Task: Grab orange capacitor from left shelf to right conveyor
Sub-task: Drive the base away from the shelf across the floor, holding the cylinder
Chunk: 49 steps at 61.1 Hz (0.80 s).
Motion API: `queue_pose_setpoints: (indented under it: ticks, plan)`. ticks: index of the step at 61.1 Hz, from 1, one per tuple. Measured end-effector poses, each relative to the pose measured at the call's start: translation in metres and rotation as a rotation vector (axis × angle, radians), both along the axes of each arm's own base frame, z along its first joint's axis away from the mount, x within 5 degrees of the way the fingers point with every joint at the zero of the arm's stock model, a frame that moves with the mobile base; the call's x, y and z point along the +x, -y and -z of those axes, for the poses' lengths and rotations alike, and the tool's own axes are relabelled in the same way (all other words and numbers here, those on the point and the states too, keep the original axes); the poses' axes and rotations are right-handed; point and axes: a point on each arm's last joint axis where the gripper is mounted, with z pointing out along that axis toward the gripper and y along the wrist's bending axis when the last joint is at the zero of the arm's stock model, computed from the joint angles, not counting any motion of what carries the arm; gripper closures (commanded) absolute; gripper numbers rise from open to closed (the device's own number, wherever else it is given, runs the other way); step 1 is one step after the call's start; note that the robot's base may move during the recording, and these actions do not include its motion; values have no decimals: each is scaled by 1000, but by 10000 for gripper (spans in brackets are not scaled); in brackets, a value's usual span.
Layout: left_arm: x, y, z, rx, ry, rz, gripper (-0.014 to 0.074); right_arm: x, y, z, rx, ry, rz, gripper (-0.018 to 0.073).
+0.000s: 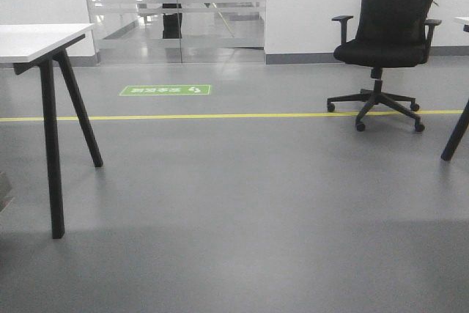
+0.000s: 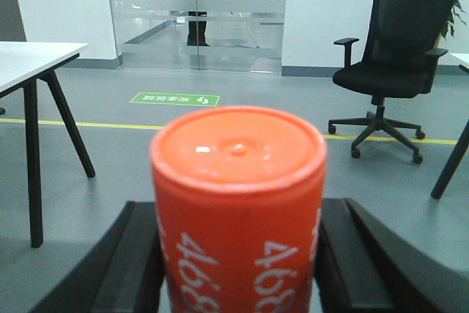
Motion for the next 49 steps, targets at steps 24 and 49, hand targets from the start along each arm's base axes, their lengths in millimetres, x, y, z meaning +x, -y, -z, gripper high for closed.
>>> queue_pose_setpoints:
  ticks: [24,49]
  plan:
    - [0,0,0,0,0,0,723,0,0,0,0,0,0,444]
    - [0,0,0,0,0,0,723,0,0,0,0,0,0,444]
